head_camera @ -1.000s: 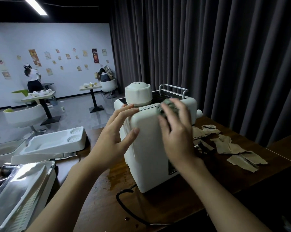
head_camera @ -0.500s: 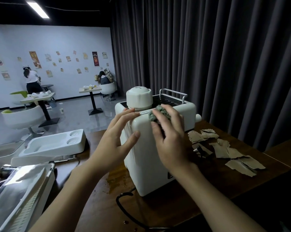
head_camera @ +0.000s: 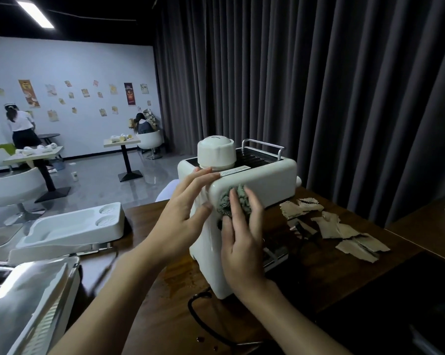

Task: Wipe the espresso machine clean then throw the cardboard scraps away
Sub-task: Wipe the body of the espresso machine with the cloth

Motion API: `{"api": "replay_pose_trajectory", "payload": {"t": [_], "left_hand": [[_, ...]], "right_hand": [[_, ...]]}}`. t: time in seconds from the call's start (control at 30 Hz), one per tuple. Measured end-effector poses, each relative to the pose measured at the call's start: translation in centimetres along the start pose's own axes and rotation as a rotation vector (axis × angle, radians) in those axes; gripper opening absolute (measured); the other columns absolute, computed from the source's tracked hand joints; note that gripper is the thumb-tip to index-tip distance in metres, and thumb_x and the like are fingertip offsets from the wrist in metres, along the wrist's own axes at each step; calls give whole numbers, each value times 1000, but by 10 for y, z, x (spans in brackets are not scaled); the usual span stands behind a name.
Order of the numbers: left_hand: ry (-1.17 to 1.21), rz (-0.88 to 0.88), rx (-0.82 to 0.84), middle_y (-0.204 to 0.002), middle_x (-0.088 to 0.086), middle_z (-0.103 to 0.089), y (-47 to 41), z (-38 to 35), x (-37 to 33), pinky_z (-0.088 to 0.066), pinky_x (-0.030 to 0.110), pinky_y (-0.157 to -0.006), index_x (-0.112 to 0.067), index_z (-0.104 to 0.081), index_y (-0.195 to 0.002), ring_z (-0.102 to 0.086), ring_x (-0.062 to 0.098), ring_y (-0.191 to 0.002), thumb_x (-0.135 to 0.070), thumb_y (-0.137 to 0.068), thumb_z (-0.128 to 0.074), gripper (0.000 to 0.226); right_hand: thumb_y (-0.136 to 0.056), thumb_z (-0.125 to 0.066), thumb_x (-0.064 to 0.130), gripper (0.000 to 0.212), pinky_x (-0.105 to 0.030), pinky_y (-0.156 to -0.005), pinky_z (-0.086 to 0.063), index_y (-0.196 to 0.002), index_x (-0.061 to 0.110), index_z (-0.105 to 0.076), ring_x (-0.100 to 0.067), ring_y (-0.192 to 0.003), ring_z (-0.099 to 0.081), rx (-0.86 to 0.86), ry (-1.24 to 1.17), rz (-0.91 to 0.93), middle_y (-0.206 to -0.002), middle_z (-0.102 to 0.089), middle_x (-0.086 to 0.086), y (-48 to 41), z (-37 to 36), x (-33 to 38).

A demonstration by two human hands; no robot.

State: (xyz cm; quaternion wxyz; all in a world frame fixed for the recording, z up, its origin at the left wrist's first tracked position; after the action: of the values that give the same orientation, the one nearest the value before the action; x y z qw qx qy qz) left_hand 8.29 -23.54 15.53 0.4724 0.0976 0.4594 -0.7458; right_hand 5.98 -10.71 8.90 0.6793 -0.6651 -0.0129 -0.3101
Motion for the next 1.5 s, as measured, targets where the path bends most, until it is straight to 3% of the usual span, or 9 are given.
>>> {"api": "replay_pose_trajectory", "payload": {"t": [0.2,0.3,0.5,0.73,0.87,0.97,1.1,1.27,1.5], "left_hand": [[-29,21,11,-152,-21,-35,-2,1,0,-26,48,-122,-36,-47,-142,-21,1,-148,-12,-99,-52,50],[-43,18,6,-150,-23,-36,-2,1,-1,-26,46,-122,-37,-48,-141,-22,-1,-147,-9,-98,-55,51],[-85,17,-29,-143,-30,-41,-4,4,-7,-32,42,-118,-40,-53,-135,-29,-2,-143,-15,-98,-56,45],[-141,36,-178,-123,-28,-53,-27,19,-25,-41,18,-91,-45,-59,-119,-49,-10,-119,-50,-92,-55,28],[-134,142,-273,-129,-25,-49,-61,22,-28,-39,15,-91,-37,-50,-133,-49,-18,-111,-41,-89,-69,47],[-90,239,-175,-141,-16,-51,-85,18,-22,-40,14,-95,-30,-46,-143,-52,-2,-121,-43,-83,-76,68],[-28,246,-182,-127,-11,-63,-96,11,-16,-49,12,-91,-22,-53,-136,-62,-5,-110,-21,-82,-79,60],[102,256,-243,-118,-11,-67,-96,9,-11,-54,17,-74,-18,-56,-132,-68,0,-98,-27,-70,-81,67],[82,225,-319,-101,-6,-65,-98,6,-8,-51,14,-66,-24,-55,-109,-64,1,-85,-33,-62,-84,56]], "right_hand": [[-97,-52,8,41,-6,-110,-23,-138,8,-52,6,-133,-28,-183,40,-244,-143,-41,-12,-39,28,-42],[-99,-51,11,40,-7,-109,-25,-139,9,-50,0,-132,-30,-255,45,-358,-145,-39,-11,-48,30,-48],[-94,-52,19,42,-22,-113,-33,-135,12,-55,-9,-136,-36,23,9,-22,-142,-40,-5,-14,24,-20],[-85,-62,-7,38,-28,-106,-42,-121,3,-66,-9,-120,-48,-4,38,28,-128,-52,-8,-113,66,-63],[-85,-61,0,33,-25,-100,-43,-115,6,-70,-8,-112,-53,240,26,103,-121,-55,1,-149,65,-76],[-84,-57,6,30,-31,-98,-46,-110,8,-72,-14,-111,-56,319,36,195,-120,-58,1,-146,60,-78],[-89,-49,24,35,-32,-99,-45,-111,7,-71,-17,-115,-55,378,40,262,-121,-58,-2,-143,64,-77],[-92,-51,47,45,-31,-96,-44,-106,10,-73,-17,-114,-53,410,86,250,-117,-60,-2,-143,63,-73],[-89,-57,33,30,-25,-91,-43,-98,10,-73,-16,-104,-56,365,96,262,-108,-63,-2,-144,56,-70]]}}
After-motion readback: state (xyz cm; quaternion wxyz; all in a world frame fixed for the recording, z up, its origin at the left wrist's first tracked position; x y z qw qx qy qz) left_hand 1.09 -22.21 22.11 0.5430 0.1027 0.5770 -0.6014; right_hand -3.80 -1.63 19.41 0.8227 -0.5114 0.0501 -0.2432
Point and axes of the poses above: each hand's wrist, its own y-axis away from the middle knuckle, its own z-axis out of the back of the hand, x = y × z, the point moved 2 cm from there along -y, towards the middle knuckle
